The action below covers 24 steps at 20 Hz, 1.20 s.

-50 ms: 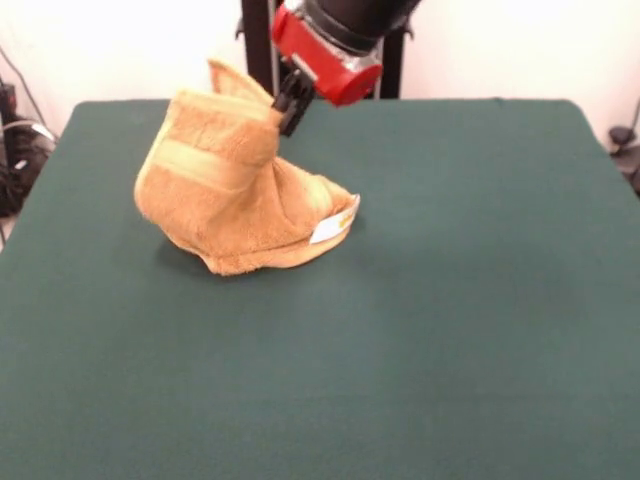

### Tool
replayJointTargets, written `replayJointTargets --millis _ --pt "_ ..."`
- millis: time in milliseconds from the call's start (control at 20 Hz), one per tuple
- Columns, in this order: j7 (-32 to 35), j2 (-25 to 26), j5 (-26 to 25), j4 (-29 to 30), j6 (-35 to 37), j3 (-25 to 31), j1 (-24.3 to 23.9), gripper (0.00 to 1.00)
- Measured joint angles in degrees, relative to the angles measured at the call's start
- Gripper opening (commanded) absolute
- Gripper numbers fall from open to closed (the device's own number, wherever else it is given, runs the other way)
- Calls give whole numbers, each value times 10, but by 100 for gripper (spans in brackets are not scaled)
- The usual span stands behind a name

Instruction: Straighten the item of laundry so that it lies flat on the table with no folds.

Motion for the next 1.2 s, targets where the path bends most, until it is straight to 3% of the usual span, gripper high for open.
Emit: replayJointTargets --millis 300,500,800,1200 --pt "-2 -49 7 30 -36 32 -93 0" --pt "-2 -66 9 33 -32 33 -108 0" --pt "-2 -83 13 32 -12 33 -94 0" --pt "-2 -76 13 26 -1 27 -21 0"
